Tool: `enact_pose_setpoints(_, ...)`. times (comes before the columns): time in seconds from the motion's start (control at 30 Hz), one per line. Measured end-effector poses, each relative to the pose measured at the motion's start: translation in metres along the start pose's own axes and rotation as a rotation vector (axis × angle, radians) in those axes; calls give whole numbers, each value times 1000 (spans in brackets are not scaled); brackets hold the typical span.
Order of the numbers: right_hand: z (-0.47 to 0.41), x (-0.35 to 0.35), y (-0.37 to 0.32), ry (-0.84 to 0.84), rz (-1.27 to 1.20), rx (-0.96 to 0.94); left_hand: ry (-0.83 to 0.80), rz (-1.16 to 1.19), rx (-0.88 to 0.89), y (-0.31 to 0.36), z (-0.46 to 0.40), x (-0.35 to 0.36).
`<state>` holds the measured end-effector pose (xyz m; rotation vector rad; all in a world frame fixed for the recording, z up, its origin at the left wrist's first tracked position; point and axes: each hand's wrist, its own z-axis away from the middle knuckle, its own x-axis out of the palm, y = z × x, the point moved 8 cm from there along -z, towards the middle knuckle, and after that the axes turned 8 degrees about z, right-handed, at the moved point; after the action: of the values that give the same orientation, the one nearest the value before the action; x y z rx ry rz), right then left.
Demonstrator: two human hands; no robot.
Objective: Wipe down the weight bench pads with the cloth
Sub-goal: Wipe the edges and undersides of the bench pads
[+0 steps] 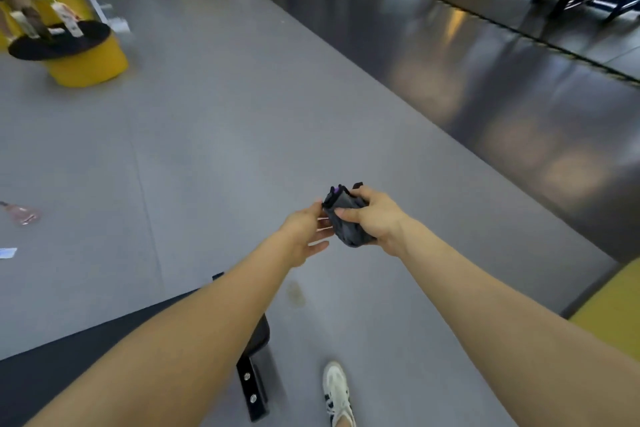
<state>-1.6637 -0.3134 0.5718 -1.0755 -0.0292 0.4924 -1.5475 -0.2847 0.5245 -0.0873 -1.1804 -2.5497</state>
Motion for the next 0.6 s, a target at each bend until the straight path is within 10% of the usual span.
enact_pose_setpoints(0.6, -250, 29, -214, -493, 177, -44, 50, 523, 99, 240, -146, -54)
